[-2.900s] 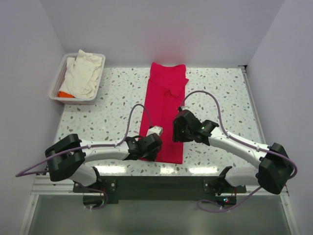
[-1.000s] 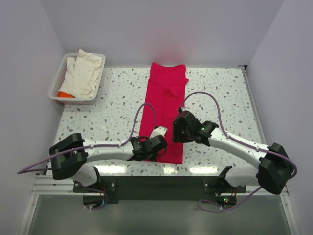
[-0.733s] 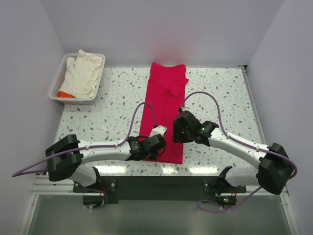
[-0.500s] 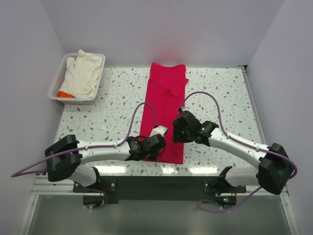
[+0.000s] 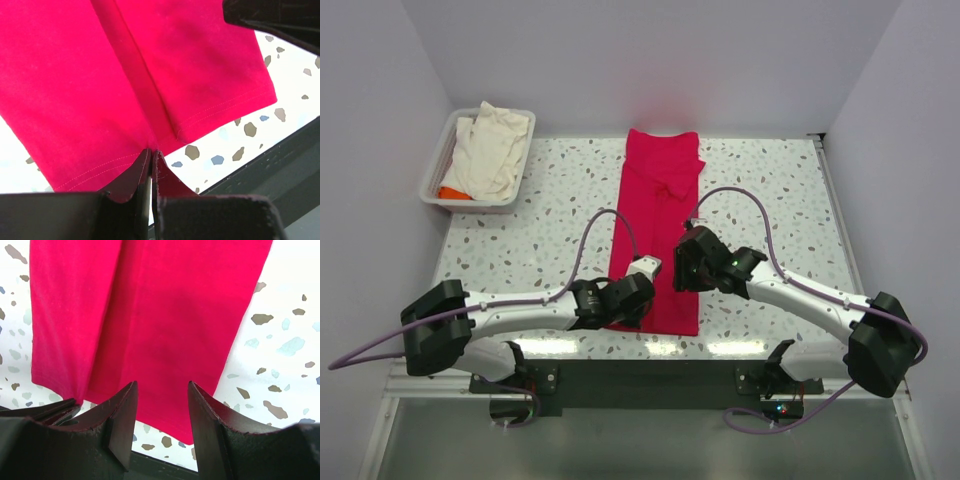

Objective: Fold and stack the t-shirts
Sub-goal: Fold the tshirt

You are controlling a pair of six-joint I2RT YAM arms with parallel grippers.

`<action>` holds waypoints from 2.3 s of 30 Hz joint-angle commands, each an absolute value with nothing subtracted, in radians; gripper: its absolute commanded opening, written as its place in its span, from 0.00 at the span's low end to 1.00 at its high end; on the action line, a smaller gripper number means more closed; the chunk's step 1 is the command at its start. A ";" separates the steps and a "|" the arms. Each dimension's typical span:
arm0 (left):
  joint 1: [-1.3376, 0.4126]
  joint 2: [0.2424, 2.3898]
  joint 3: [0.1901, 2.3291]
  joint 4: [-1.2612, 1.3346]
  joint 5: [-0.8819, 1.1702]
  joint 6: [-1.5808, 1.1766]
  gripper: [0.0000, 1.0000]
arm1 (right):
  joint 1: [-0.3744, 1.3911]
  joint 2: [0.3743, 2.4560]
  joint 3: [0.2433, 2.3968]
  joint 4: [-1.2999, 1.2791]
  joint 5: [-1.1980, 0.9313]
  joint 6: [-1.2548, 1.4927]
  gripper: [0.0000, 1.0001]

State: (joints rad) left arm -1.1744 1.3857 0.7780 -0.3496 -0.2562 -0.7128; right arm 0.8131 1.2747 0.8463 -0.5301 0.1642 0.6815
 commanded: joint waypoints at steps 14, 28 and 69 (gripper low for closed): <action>-1.180 1.335 0.666 -0.161 -0.225 -0.710 0.53 | 0.815 1.255 0.807 -0.508 0.158 0.712 0.48; -0.991 0.971 0.447 -0.316 -0.265 -0.957 0.52 | 0.813 1.057 0.566 -0.588 0.112 0.935 0.47; -0.900 1.040 0.301 -0.195 -0.109 -1.037 0.34 | 0.815 0.986 0.368 -0.603 0.017 1.186 0.45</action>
